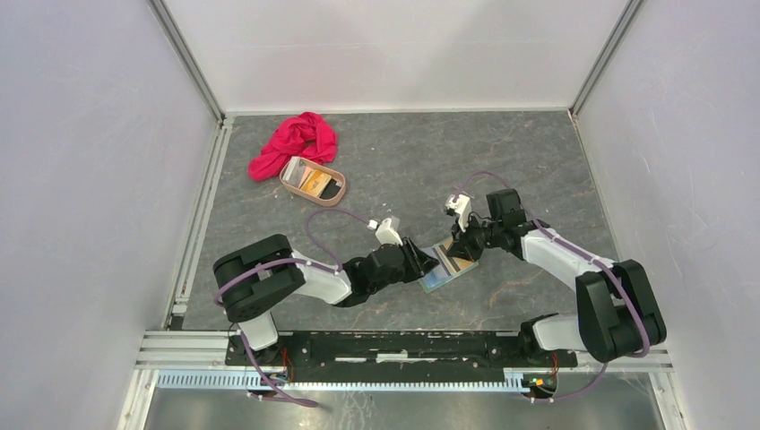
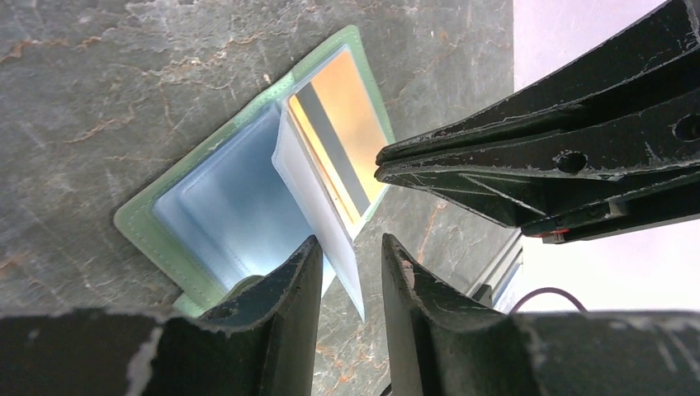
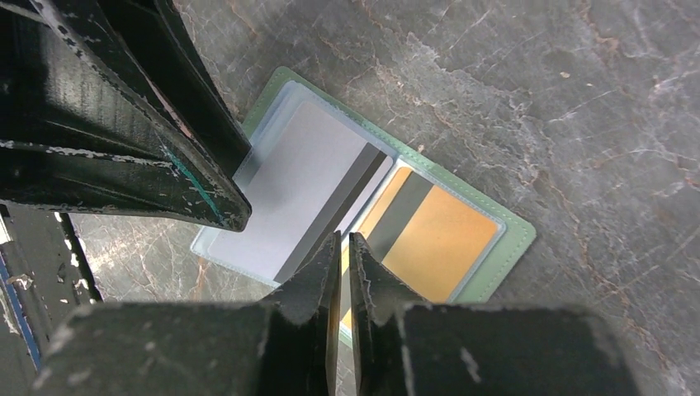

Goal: Put the credit cards into the card holder
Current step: Turn over the card slot in the card holder.

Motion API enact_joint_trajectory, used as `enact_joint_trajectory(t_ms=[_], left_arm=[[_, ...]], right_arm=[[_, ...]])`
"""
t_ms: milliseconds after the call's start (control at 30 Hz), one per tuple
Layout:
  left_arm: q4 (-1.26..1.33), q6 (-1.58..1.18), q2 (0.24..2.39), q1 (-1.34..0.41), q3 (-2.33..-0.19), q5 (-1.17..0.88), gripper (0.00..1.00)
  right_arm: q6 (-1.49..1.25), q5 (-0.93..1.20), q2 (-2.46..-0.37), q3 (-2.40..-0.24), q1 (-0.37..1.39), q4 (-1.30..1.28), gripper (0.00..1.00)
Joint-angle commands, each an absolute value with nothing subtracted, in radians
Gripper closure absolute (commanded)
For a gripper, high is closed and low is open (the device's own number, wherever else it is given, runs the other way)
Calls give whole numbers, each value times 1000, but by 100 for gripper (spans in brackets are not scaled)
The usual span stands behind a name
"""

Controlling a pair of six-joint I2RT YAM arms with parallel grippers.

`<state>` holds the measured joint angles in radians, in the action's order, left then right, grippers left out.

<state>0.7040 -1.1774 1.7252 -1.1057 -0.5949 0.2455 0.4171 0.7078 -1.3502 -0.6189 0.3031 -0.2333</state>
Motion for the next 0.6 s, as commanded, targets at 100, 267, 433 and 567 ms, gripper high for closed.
enact_joint_trajectory(t_ms=[100,267,433,567], left_arm=[[725,-1183,1741,-1097,-656,254,61],[725,-1173,1759,-1090,-686,228,62],[730,-1165,1776,-1084,-703,210,61],[730,-1155,1793,-1073,-726,186,61]], right_arm=[[430,758,-1304,-653,234,-235,87],[404,766,-1343,-651,221,-228,86],[393,790,-1401,-668,214,-245,87],[387,793,-1410,-668,203,-245,87]])
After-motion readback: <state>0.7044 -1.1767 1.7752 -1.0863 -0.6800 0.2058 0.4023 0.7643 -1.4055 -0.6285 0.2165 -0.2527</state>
